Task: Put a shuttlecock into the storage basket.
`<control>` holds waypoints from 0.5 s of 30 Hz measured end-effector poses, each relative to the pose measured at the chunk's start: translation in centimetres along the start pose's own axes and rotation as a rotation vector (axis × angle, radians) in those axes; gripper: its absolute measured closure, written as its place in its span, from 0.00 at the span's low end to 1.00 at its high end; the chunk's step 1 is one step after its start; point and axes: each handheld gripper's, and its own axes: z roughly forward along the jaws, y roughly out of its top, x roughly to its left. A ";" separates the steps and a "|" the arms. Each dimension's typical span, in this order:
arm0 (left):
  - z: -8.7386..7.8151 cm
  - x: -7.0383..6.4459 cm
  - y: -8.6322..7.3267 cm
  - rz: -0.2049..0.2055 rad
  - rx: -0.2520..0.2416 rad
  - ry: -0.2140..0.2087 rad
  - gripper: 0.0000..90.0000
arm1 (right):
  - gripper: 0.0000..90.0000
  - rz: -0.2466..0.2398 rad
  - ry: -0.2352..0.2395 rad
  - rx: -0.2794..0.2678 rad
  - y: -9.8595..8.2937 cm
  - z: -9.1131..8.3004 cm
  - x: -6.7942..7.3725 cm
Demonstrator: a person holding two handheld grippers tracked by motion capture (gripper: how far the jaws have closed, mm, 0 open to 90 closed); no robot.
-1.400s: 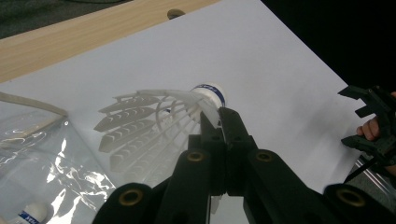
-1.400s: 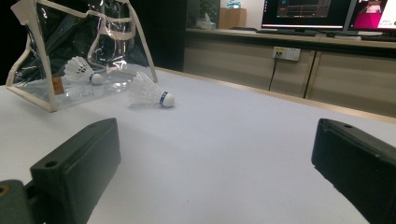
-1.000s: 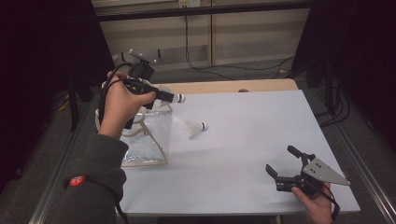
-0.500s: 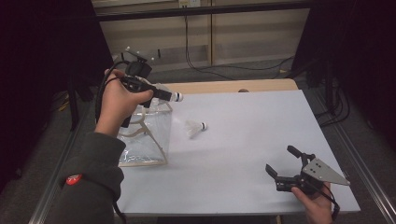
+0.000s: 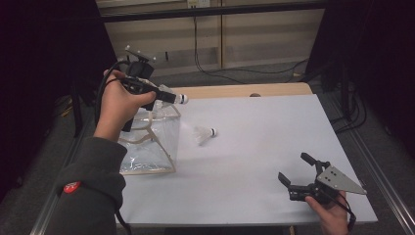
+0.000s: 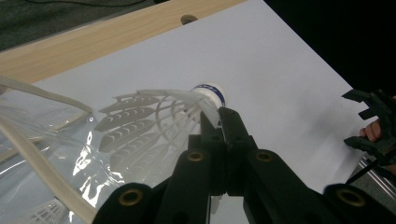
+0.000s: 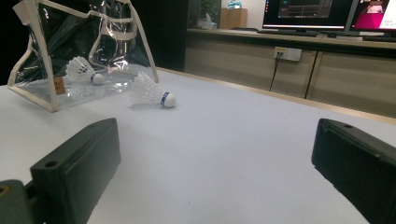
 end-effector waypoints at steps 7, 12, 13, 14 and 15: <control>-0.5 0.1 0.1 0.001 0.001 0.006 1.00 | 0.02 0.001 -0.001 -0.001 0.0 0.0 0.0; -0.9 0.4 0.1 -0.005 -0.008 0.011 1.00 | 0.02 0.001 0.001 0.000 0.0 0.0 0.0; -1.0 0.4 0.0 -0.002 -0.005 0.012 1.00 | 0.02 0.001 0.001 0.000 0.0 0.0 0.0; -1.2 0.5 0.0 -0.008 -0.012 0.015 1.00 | 0.02 0.001 0.002 0.000 0.0 0.0 0.0; -1.3 0.6 0.0 -0.008 -0.014 0.018 1.00 | 0.02 0.002 0.001 -0.001 0.0 0.0 0.0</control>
